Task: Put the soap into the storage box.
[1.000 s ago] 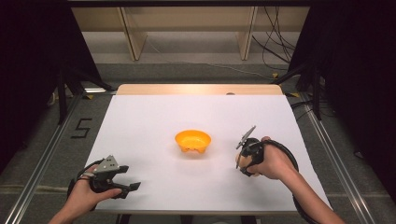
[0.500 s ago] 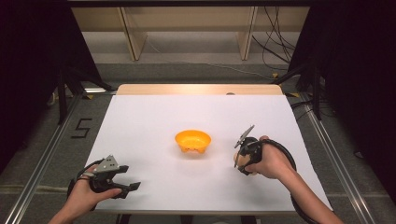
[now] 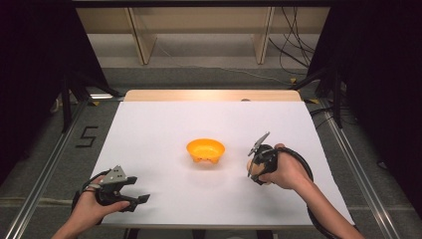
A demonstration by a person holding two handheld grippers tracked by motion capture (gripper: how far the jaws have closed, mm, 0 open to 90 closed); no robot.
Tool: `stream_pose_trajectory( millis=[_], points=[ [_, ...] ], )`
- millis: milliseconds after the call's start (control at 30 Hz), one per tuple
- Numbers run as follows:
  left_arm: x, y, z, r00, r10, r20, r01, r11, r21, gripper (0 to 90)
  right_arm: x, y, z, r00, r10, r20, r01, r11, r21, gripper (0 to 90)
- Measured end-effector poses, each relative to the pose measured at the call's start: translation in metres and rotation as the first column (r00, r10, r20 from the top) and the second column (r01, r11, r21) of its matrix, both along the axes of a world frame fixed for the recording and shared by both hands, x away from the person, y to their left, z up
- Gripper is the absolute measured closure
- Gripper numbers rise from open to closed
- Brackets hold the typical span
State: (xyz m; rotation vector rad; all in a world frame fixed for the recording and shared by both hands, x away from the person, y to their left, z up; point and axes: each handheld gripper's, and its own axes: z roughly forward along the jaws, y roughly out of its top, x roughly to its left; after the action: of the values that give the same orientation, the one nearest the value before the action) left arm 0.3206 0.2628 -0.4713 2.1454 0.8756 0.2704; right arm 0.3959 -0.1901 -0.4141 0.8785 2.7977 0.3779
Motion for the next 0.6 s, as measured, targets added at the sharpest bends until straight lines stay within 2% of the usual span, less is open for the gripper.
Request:
stream_pose_trajectory(
  millis=[100, 200, 233, 333, 367, 600],
  points=[
    [0.0001, -0.0001, 0.0000, 1.0000, -0.001, 0.000, 0.001, 1.0000, -0.001, 18.0, 0.0014, 0.0007, -0.0002, 0.9999, 0.014, 0.005, -0.014, 1.000, 0.005, 33.5],
    [0.0000, -0.0001, 0.0000, 1.0000, -0.001, -0.001, 0.001, 1.0000, -0.002, 18.0, 0.0009, 0.0023, -0.0002, 1.0000, -0.009, 0.002, 0.009, 1.000, 0.015, 33.5],
    [0.0001, 0.0000, -0.0001, 1.0000, -0.002, 0.000, 0.002, 1.0000, 0.000, 18.0, 0.0028, 0.0019, -0.0002, 0.9999, 0.010, 0.007, -0.010, 1.000, 0.012, 33.5],
    [0.0001, -0.0002, -0.0001, 1.0000, 0.004, 0.003, -0.004, 1.0000, 0.001, 18.0, 0.0022, 0.0036, 0.0001, 0.9999, -0.012, 0.006, 0.012, 1.000, 0.017, 33.5],
    [0.0001, -0.0001, 0.0000, 1.0000, 0.002, 0.002, -0.002, 1.0000, 0.000, 18.0, 0.0038, 0.0034, 0.0003, 0.9999, 0.008, 0.013, -0.008, 1.000, 0.019, 33.5],
    [-0.0003, -0.0008, -0.0002, 1.0000, 0.007, -0.001, -0.007, 0.9999, -0.013, 18.0, 0.0048, 0.0067, 0.0008, 0.9998, -0.007, 0.020, 0.007, 0.999, 0.033, 33.5]
  ],
)
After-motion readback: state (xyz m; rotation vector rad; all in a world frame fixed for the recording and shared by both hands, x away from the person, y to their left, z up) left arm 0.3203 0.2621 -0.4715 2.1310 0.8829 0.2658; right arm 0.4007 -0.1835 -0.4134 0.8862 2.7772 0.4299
